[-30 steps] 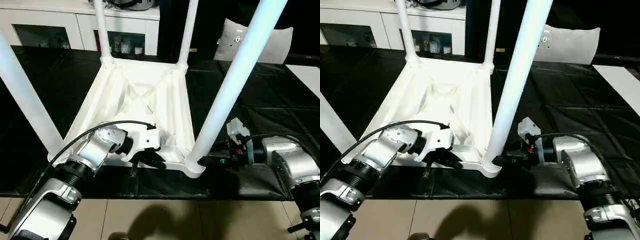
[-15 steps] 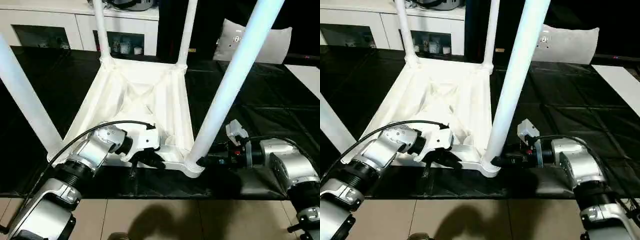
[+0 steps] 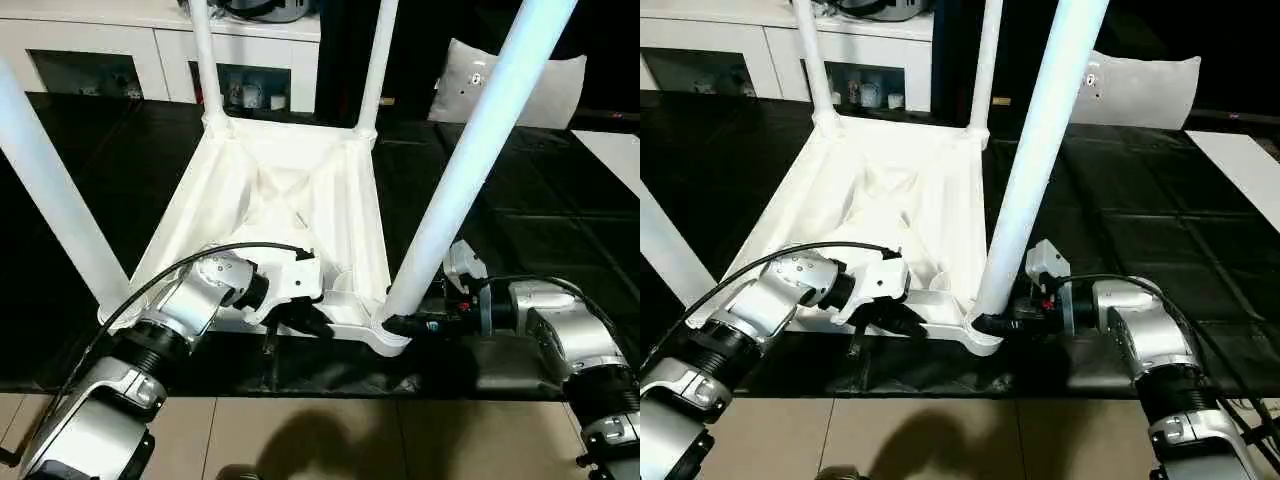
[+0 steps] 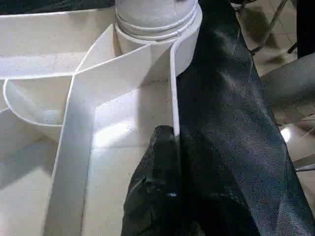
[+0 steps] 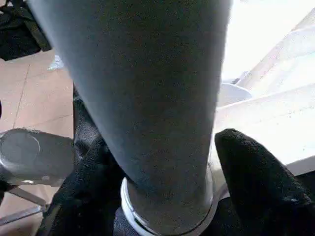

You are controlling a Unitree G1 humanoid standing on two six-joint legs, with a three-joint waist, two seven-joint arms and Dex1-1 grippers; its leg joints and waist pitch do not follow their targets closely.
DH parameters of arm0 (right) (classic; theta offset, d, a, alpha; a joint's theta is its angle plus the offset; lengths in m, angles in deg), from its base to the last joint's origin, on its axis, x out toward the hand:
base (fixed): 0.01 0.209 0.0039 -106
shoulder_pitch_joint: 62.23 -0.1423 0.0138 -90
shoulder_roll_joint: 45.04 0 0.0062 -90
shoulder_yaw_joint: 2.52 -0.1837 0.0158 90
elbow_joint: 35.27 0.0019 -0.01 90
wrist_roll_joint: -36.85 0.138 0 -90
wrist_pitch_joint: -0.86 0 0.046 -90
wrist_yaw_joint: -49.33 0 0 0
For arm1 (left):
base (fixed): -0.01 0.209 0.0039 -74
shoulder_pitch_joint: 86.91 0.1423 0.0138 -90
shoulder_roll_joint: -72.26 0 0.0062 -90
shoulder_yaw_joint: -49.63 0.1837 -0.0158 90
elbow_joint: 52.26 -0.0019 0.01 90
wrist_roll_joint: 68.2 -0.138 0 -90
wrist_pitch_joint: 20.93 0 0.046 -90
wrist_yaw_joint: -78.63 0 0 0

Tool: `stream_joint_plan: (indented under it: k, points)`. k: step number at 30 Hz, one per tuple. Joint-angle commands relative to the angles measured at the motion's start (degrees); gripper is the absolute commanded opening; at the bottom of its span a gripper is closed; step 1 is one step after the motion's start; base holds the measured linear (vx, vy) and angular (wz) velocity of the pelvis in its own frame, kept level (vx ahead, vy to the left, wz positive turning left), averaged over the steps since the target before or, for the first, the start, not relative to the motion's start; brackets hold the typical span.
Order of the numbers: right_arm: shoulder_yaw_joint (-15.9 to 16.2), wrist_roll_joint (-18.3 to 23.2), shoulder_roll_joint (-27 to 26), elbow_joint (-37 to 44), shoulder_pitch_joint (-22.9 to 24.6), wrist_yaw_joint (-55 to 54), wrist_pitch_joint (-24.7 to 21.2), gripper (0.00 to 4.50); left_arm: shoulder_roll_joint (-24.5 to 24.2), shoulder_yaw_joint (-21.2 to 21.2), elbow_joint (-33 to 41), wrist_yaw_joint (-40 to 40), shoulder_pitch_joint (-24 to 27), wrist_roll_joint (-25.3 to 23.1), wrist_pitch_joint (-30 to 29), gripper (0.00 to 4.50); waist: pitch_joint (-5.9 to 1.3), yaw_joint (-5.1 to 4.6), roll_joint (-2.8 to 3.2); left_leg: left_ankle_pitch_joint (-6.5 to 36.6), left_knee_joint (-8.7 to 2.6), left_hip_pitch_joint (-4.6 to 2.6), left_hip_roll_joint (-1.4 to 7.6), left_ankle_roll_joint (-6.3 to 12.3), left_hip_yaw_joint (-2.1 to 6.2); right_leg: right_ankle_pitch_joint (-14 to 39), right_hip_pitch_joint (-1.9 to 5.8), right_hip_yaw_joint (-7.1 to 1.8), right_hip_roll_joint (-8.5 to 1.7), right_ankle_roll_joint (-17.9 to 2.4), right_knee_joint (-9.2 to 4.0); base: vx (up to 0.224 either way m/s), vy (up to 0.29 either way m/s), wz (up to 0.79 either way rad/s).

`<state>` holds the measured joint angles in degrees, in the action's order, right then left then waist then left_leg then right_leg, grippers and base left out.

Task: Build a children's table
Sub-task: Rotate leg to tighten

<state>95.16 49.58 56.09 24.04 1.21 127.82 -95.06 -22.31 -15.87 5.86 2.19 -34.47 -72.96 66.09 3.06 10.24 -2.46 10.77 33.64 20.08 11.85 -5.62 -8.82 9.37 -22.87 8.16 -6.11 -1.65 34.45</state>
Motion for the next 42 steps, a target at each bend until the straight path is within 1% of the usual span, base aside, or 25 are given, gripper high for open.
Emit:
stream_joint_plan:
  k: [1, 2, 6, 7, 11, 14, 16, 18, 20, 21, 22, 23, 24, 26, 28, 29, 30, 32, 35, 36, 37, 38, 40, 41, 42]
  points:
    - [0.0, -0.2, 0.8, -0.7, -0.6, 0.4, -0.7, 2.86, 1.0, 2.1, 0.7, -0.8, 0.2, -0.6, 0.9, 0.00, -3.91, -0.33, 0.08, 11.7, -4.04, 0.00, 1.96, 2.21, -0.28, 17.5, 3.37, -3.69, -3.62, -9.0, -4.25, 0.000, 0.000, 0.00]
    - [0.2, 0.2, 0.9, -0.4, -0.4, 1.2, -1.6, 2.67, 0.9, 2.1, 0.6, -0.8, 0.2, -0.6, 1.0, 0.00, -3.96, -0.33, 0.07, 11.5, -4.02, 0.02, 1.98, 2.29, -0.27, 17.3, 3.38, -3.69, -3.59, -9.0, -4.22, 0.000, 0.000, 0.00]
    - [0.2, 1.7, 1.1, 0.3, 0.1, 3.6, -3.8, 2.47, 0.8, 2.0, 0.5, -0.8, 0.3, -0.7, 1.1, 0.00, -4.04, -0.24, 0.02, 10.6, -3.92, 0.05, 2.04, 2.62, -0.31, 15.3, 3.34, -3.71, -3.53, -9.6, -3.93, 0.000, 0.000, 0.00]
    - [0.2, 2.0, 1.1, 0.4, 0.2, 3.9, -4.0, 2.24, 0.8, 2.0, 0.5, -0.9, 0.3, -0.7, 1.0, 0.00, -4.01, -0.25, -0.01, 10.6, -3.92, 0.10, 2.00, 2.65, -0.33, 15.4, 3.38, -3.71, -3.51, -9.6, -3.95, 0.000, 0.000, 0.00]
    - [0.1, 2.9, 1.2, 0.8, 0.4, 5.0, -5.3, 2.17, 0.8, 2.0, 0.6, -1.1, 0.5, -0.6, 0.6, 0.00, -4.03, -0.06, -0.02, 10.2, -3.92, 0.10, 2.02, 2.53, -0.32, 15.4, 3.37, -3.71, -3.54, -9.6, -3.93, 0.000, 0.000, 0.00]
    - [-0.8, 4.0, 0.3, 2.1, 1.1, 3.6, -7.2, 2.08, 1.7, 1.3, 1.4, -0.1, 0.6, 0.2, -3.4, 0.00, -4.01, 0.09, -0.02, 10.1, -3.90, 0.08, 2.04, 2.40, -0.33, 15.8, 3.39, -3.73, -3.62, -9.4, -3.96, 0.000, 0.000, 0.00]
    - [-1.6, 3.2, -1.6, 2.1, 1.2, -1.6, -7.8, 2.07, 2.8, 0.6, 1.3, 2.2, 0.2, 0.2, -6.6, 0.00, -3.90, 0.09, 0.04, 10.6, -3.98, 0.08, 2.02, 2.15, -0.33, 16.5, 3.30, -3.73, -3.59, -9.2, -4.06, 0.000, 0.000, 0.00]
    - [-1.8, 0.9, -3.8, 1.1, 0.6, -9.0, -7.9, 2.07, 4.4, -0.5, 0.8, 5.6, -0.2, 0.1, -10.0, 0.00, -3.63, -0.14, -0.05, 12.5, -4.23, 0.15, 1.86, 1.39, -0.16, 20.9, 3.36, -3.53, -3.64, -7.9, -4.55, 0.000, 0.000, 0.00]
    - [-2.7, -1.4, -6.8, -0.2, -0.6, -18.8, -10.0, 2.05, 6.8, -2.4, 0.7, 9.9, -0.4, 0.9, -13.8, 0.00, -3.34, -0.93, 0.12, 15.3, -4.43, -0.19, 1.54, -0.22, 0.08, 27.4, 3.09, -3.26, -3.74, -5.8, -5.45, 0.000, 0.000, 0.00]
    - [-3.5, -2.3, -8.6, -0.6, -1.4, -24.2, -11.9, 2.05, 8.3, -3.3, 0.4, 12.5, -0.7, 1.1, -15.7, 0.00, -3.33, -1.35, 0.09, 15.7, -4.45, -0.06, 1.51, -0.62, 0.13, 28.7, 3.18, -3.23, -3.77, -5.1, -5.56, 0.000, 0.000, 0.00]
    - [-4.4, -2.9, -10.2, -0.6, -2.3, -29.2, -14.6, 2.04, 9.6, -4.1, 0.3, 15.2, -1.0, 1.0, -17.2, 0.00, -3.25, -2.26, -0.02, 16.4, -4.55, 0.45, 1.31, -1.44, 0.48, 30.8, 3.50, -2.85, -3.60, -3.7, -5.60, 0.000, 0.000, 0.00]
    - [-4.7, -3.1, -10.8, -0.5, -2.5, -30.9, -15.6, 2.04, 10.1, -4.3, 0.3, 16.1, -1.1, 0.9, -17.8, 0.00, -3.39, -2.97, 0.01, 16.9, -4.46, 0.31, 1.18, -1.85, 0.63, 32.5, 3.46, -2.55, -3.71, -2.4, -6.10, 0.000, 0.000, 0.00]
    - [-5.9, -3.3, -12.3, -0.8, -3.2, -35.2, -17.0, 2.04, 11.4, -5.0, -0.3, 18.8, -1.4, 0.8, -18.8, 0.00, -3.47, -3.31, 0.01, 17.1, -4.39, 0.37, 1.13, -1.70, 0.68, 32.5, 3.50, -2.45, -3.79, -2.1, -6.25, 0.000, 0.000, 0.00]
    - [-8.7, -3.8, -15.8, -1.2, -4.7, -44.8, -19.4, 2.04, 14.7, -6.8, -1.5, 25.4, -2.3, 0.4, -20.7, 0.00, -3.65, -4.35, 0.11, 16.3, -4.31, 0.46, 1.15, -1.23, 0.70, 30.1, 3.31, -2.32, -3.70, -2.6, -6.44, 0.000, 0.000, 0.00]
    - [-10.2, -3.4, -18.2, -0.5, -4.9, -49.0, -18.8, 2.04, 17.0, -7.9, -2.2, 29.7, -2.7, 0.1, -21.6, 0.00, -3.63, -4.65, 0.08, 16.3, -4.17, 0.17, 0.97, -0.55, 0.48, 28.9, 2.95, -2.35, -3.56, -3.1, -6.53, 0.000, 0.000, 0.00]
    - [-10.5, -3.2, -19.5, 0.5, -4.8, -50.1, -17.5, 2.04, 18.0, -8.1, -2.2, 31.0, -2.8, 0.0, -21.8, 0.00, -3.71, -4.58, 0.01, 15.5, -4.14, 0.10, 0.94, 0.10, 0.29, 27.7, 2.85, -2.54, -3.58, -3.5, -6.50, 0.000, 0.000, 0.00]
    - [-10.4, -3.3, -20.4, 1.5, -4.6, -50.8, -16.6, 2.37, 18.8, -8.3, -2.1, 31.8, -2.8, -0.1, -22.0, 0.00, -3.75, -4.51, 0.13, 15.0, -4.18, 0.12, 1.02, 0.32, 0.28, 26.7, 2.88, -2.66, -3.58, -3.8, -6.32, 0.000, 0.000, 0.00]
    - [-9.7, -3.8, -20.9, 2.9, -3.7, -50.7, -15.8, 2.57, 19.1, -7.9, -2.1, 32.3, -2.8, -0.7, -21.4, 0.00, -3.96, -4.37, 0.15, 12.0, -4.21, 0.36, 1.14, 1.17, 0.08, 21.0, 3.11, -3.03, -3.35, -5.3, -5.62, 0.000, 0.000, 0.00]
    - [-7.7, -5.3, -19.9, 4.9, -2.0, -49.0, -14.2, 2.99, 18.5, -6.8, -1.8, 31.8, -2.7, -1.8, -20.4, 0.00, -4.05, -3.95, 0.01, 9.4, -4.11, 0.51, 1.19, 2.10, -0.15, 16.7, 3.38, -3.28, -3.33, -6.5, -5.01, 0.000, 0.000, 0.00]
    - [-7.9, -4.6, -19.4, 5.8, -1.3, -47.7, -14.0, 3.08, 17.8, -6.4, -1.4, 31.0, -2.4, -2.1, -20.1, 0.00, -4.16, -3.75, 0.03, 8.7, -4.12, 0.49, 1.16, 2.23, -0.17, 15.7, 3.51, -3.28, -3.29, -6.7, -4.88, 0.000, 0.000, 0.00]
    - [-8.2, -3.9, -18.7, 6.7, -0.8, -46.4, -13.9, 3.14, 17.1, -6.0, -1.2, 30.5, -2.2, -2.3, -20.1, 0.00, -4.16, -3.35, 0.41, 7.8, -4.13, 0.54, 1.20, 2.64, -0.18, 14.0, 3.63, -3.35, -3.32, -7.1, -4.68, 0.000, 0.000, 0.00]
    - [-8.4, -3.2, -17.6, 7.4, -0.2, -44.5, -13.2, 3.22, 16.1, -5.6, -1.0, 29.9, -1.9, -2.4, -19.8, 0.00, -4.15, -3.20, 0.29, 7.5, -4.11, 0.44, 1.31, 2.93, -0.26, 12.9, 3.58, -3.41, -3.33, -7.6, -4.60, 0.000, 0.000, 0.00]
    - [-8.2, -3.2, -16.3, 7.8, 0.3, -42.8, -11.8, 3.44, 15.3, -5.3, -0.9, 29.1, -1.7, -2.4, -18.7, 0.00, -4.11, -3.06, 0.32, 7.8, -4.13, 0.44, 1.31, 3.00, -0.32, 12.9, 3.62, -3.39, -3.28, -7.9, -4.56, 0.000, 0.000, 0.00]
    - [-7.9, -2.6, -14.0, 8.7, 1.1, -39.1, -10.4, 3.53, 13.9, -5.0, -0.8, 27.5, -1.3, -2.4, -17.2, 0.00, -4.08, -2.89, 0.72, 8.3, -4.15, 0.39, 1.32, 2.94, -0.26, 13.1, 3.66, -3.35, -3.35, -8.1, -4.62, 0.000, 0.000, 0.00]
    - [-7.9, -2.4, -13.3, 9.0, 1.3, -37.8, -10.1, 3.53, 13.5, -4.9, -0.8, 27.0, -1.2, -2.4, -16.7, 0.00, -4.05, -2.92, 0.44, 9.0, -4.13, 0.38, 1.39, 3.12, -0.35, 13.4, 3.71, -3.36, -3.28, -8.1, -4.75, 0.000, 0.000, 0.00]
